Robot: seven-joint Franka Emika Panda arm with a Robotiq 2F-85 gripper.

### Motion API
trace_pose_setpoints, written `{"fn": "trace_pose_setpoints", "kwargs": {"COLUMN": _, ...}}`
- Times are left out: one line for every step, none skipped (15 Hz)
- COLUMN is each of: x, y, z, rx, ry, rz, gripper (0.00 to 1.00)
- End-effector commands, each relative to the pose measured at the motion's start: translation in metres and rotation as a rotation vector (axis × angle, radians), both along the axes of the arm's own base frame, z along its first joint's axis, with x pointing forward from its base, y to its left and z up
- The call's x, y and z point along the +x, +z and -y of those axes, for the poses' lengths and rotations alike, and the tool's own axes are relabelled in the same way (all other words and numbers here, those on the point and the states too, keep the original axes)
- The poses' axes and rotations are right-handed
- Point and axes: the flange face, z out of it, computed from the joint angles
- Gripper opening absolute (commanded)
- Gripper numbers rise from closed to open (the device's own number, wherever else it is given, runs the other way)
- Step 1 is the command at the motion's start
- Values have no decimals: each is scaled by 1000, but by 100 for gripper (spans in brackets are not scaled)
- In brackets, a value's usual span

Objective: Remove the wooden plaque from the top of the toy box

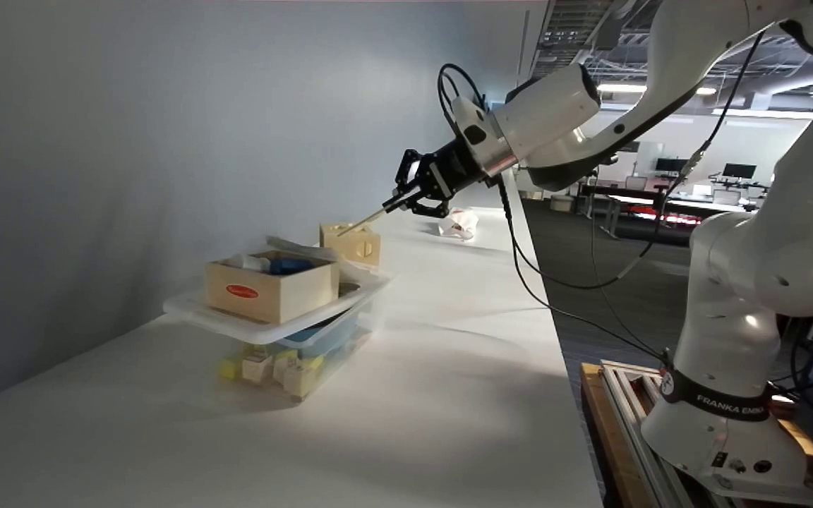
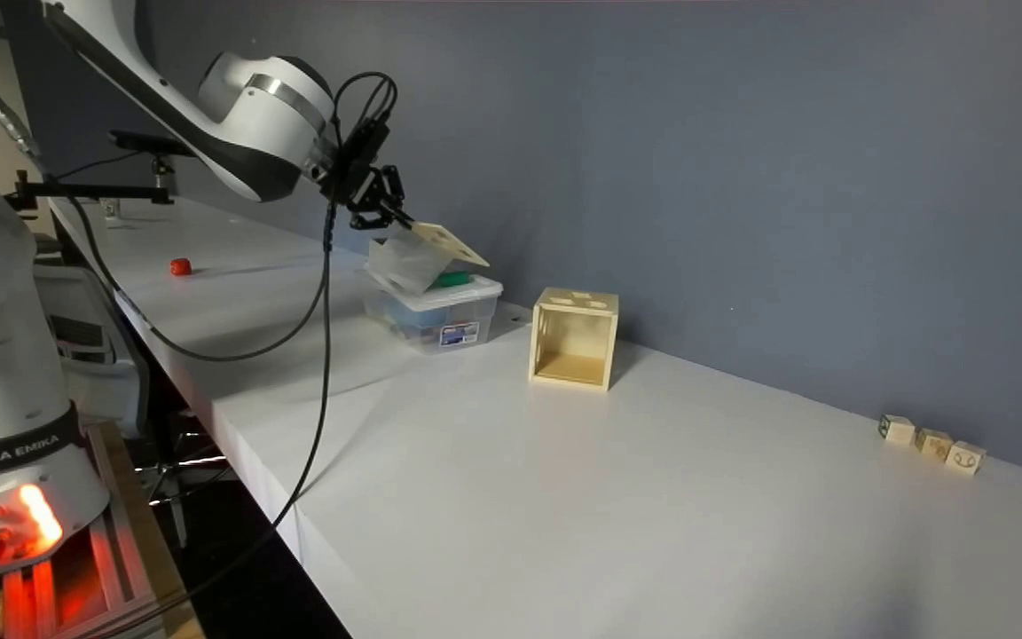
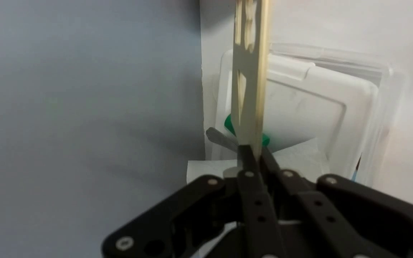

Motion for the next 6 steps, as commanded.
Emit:
{"fn": "trace_pose_setpoints", "kwargs": {"x": 6, "y": 6, "z": -4, "rx": -7, "ry": -16, "rz": 20, "gripper": 2}}
{"fn": "trace_pose_setpoints", "kwargs": {"x": 11, "y": 11, "z": -9, "rx": -3, "ry": -5, "rz": 32, "gripper": 2}}
{"fn": "trace_pose_setpoints", "kwargs": {"x": 16, "y": 4, "z": -11, "rx": -15, "ry": -16, "rz": 18, "gripper": 2}}
{"fn": "trace_pose_setpoints", "kwargs": {"x": 17, "y": -2, "z": -16, "rx": 5, "ry": 25, "rz": -6, "gripper": 7}}
{"fn": "trace_pose_setpoints", "kwargs": {"x": 1, "y": -2, "z": 0, "rx": 1, "ry": 0, "rz": -6, "gripper": 7}}
{"fn": "trace_pose_setpoints", "kwargs": {"x": 1, "y": -2, "z": 0, "rx": 1, "ry": 0, "rz": -6, "gripper": 7}}
